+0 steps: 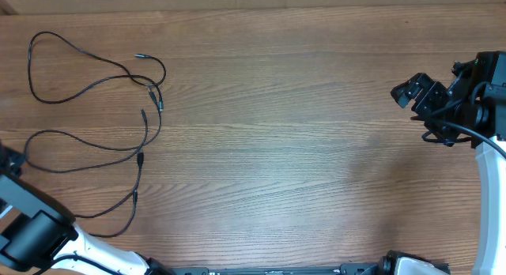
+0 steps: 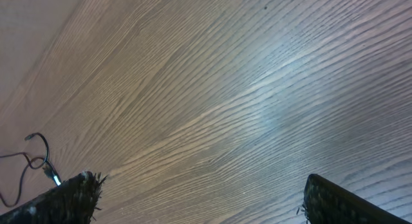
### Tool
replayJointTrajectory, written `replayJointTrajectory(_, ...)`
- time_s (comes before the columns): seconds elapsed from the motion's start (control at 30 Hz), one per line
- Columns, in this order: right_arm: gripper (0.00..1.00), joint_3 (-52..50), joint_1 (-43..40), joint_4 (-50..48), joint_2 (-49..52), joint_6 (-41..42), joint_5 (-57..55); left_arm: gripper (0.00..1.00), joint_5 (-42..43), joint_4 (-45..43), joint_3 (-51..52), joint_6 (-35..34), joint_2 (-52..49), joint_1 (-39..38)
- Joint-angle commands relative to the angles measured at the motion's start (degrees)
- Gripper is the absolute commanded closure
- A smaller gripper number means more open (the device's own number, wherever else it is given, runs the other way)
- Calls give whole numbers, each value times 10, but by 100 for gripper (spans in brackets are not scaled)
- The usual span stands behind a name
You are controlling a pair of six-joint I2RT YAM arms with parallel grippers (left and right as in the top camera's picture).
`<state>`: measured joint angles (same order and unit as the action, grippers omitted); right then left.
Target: Untangle cables
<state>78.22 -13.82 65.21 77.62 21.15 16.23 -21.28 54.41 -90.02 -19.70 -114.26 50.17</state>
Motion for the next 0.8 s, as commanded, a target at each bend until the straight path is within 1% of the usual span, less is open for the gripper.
replayJointTrajectory(0.0,0,17,-1,-2,-6,1,-4,84,27,-25,-9,17,-4,12)
replayJointTrajectory(0.03,0,17,-1,-2,-6,1,-4,76,60,-38,-9,31,-4,12)
replayJointTrajectory(0.07,0,17,-1,-2,-6,1,-4,71,77,-44,-9,34,-4,12)
replayJointTrajectory(0.1,0,17,-1,-2,-6,1,-4,62,89,-46,-9,34,-4,12)
replayJointTrajectory(0.13,0,17,-1,-2,-6,1,-4,48,93,-48,-9,34,-4,11)
replayJointTrajectory(0.17,0,17,-1,-2,-6,1,-4,45,100,-49,-9,34,-4,11)
replayJointTrajectory(0.4,0,17,-1,-2,-6,1,-4,46,142,-46,-21,30,1,11)
replayJointTrajectory(0.6,0,17,-1,-2,-6,1,-4,46,151,-5,-105,30,29,3)
replayJointTrajectory(0.63,0,17,-1,-2,-6,1,-4,41,172,-2,-129,30,42,-1)
replayJointTrajectory(0.67,0,17,-1,-2,-6,1,-4,39,191,0,-137,30,50,-3)
replayJointTrajectory(0.73,0,17,-1,-2,-6,1,-4,40,232,-1,-141,30,64,-6)
replayJointTrajectory(0.77,0,17,-1,-2,-6,1,-4,46,259,3,-141,30,68,-8)
